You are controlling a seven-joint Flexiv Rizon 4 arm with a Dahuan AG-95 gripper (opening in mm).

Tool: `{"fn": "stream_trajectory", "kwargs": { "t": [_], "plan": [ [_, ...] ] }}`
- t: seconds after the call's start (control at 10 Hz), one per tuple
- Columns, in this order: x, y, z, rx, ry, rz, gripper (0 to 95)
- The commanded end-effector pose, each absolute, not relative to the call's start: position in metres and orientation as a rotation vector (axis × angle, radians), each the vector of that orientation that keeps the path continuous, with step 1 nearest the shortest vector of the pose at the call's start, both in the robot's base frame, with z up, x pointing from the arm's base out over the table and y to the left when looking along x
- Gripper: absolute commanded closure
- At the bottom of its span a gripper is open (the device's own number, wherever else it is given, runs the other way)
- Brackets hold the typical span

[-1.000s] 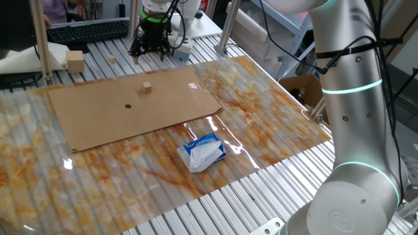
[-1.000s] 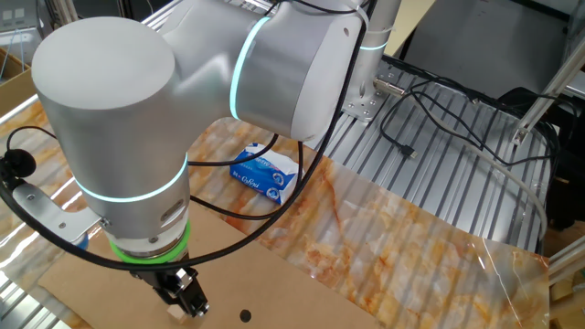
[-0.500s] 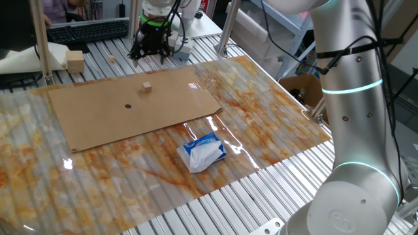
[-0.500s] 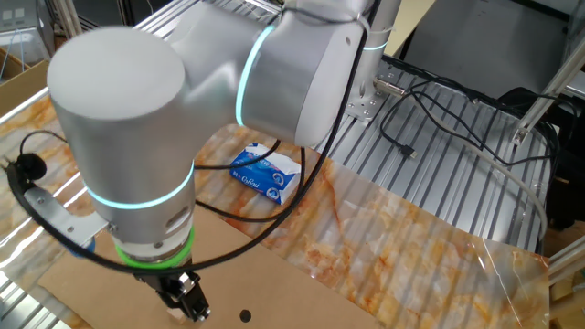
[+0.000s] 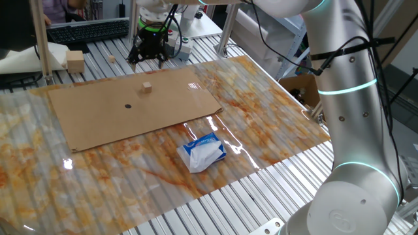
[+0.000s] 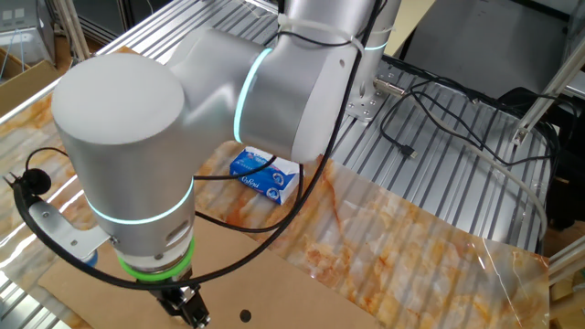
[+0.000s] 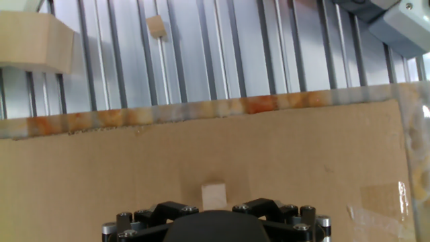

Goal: Grab the block and place it at the designated location

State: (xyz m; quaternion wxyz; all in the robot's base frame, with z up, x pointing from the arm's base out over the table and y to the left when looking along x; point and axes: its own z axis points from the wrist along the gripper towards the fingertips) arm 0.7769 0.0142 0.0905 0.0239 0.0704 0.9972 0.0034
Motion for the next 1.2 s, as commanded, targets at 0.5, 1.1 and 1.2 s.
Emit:
{"fn": "stream_trajectory", "kwargs": {
  "t": [0.5, 1.1, 1.2],
  "plan": [
    [0.781, 0.015, 0.066, 0.227, 3.087, 0.017, 0.0],
    [0.782, 0.010, 0.032, 0.224, 3.086, 0.024, 0.0],
    [0.782, 0.009, 0.032, 0.222, 3.086, 0.022, 0.0]
  ]
}}
